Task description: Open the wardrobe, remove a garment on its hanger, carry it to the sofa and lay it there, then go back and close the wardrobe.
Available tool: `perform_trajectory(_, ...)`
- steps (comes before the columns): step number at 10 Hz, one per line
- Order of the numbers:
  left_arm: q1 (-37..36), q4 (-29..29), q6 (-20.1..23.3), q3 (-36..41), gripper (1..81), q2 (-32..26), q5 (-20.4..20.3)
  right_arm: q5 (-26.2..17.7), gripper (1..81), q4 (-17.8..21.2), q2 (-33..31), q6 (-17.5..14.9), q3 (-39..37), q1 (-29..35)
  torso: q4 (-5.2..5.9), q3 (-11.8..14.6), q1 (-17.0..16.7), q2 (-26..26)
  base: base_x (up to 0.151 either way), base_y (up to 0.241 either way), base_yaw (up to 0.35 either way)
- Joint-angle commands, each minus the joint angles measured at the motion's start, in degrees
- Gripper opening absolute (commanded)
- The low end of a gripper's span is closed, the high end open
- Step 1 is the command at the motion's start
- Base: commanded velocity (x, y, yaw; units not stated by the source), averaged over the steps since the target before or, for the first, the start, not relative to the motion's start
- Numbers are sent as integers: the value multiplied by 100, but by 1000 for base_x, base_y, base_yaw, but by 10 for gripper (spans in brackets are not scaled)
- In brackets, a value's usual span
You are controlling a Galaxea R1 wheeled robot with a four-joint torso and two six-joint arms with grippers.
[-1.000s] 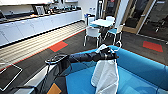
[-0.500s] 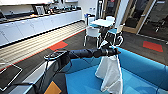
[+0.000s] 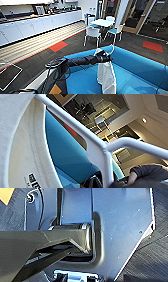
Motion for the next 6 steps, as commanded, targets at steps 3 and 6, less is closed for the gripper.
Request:
perform_trajectory(3,-637,771,56,-220,10,441,-131,-409,811,-12,83,-25,53,58,0,0,2,0,0,0,0)
perform_trajectory(6,-462,1078,92,-441,10,441,-87,-400,811,-12,83,-25,53,41,0,0,0,0,0,0,0)
